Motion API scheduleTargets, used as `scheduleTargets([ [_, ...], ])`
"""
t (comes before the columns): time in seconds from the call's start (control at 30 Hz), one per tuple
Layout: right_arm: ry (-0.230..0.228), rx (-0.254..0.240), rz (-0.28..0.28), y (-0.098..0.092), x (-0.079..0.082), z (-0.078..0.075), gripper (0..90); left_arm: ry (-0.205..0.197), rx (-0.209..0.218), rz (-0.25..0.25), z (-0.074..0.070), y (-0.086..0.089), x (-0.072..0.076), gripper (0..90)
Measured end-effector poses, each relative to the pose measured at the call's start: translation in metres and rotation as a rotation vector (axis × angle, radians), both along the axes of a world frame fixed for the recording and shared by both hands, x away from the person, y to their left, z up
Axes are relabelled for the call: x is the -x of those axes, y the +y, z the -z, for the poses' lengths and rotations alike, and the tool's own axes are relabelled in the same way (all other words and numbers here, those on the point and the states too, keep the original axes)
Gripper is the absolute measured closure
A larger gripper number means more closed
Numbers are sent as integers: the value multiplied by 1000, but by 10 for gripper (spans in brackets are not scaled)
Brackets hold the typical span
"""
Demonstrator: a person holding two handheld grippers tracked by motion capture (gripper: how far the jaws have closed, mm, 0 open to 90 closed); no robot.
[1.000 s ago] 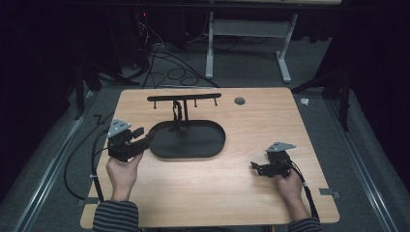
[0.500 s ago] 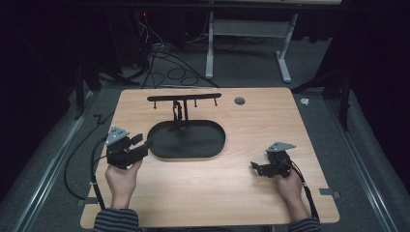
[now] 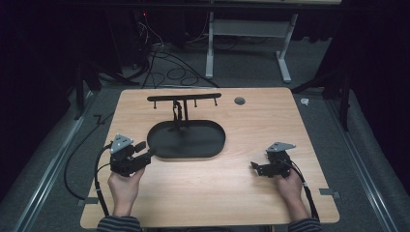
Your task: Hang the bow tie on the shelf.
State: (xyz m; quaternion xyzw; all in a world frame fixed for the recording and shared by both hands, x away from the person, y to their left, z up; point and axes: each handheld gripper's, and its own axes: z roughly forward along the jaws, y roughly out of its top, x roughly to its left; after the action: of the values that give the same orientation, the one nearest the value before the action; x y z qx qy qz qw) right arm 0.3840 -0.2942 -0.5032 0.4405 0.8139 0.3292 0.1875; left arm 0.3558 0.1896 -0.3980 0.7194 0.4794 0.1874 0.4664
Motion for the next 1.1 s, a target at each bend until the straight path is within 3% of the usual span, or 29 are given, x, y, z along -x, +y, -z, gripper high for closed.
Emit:
scheduleTargets([
  [0.37,0,0,0,0,0,0,144,17,17,1,9,-2,1,504],
  [1.1,2,-1,3,0,0,0,144,65,10,9,32,-10,4,493],
])
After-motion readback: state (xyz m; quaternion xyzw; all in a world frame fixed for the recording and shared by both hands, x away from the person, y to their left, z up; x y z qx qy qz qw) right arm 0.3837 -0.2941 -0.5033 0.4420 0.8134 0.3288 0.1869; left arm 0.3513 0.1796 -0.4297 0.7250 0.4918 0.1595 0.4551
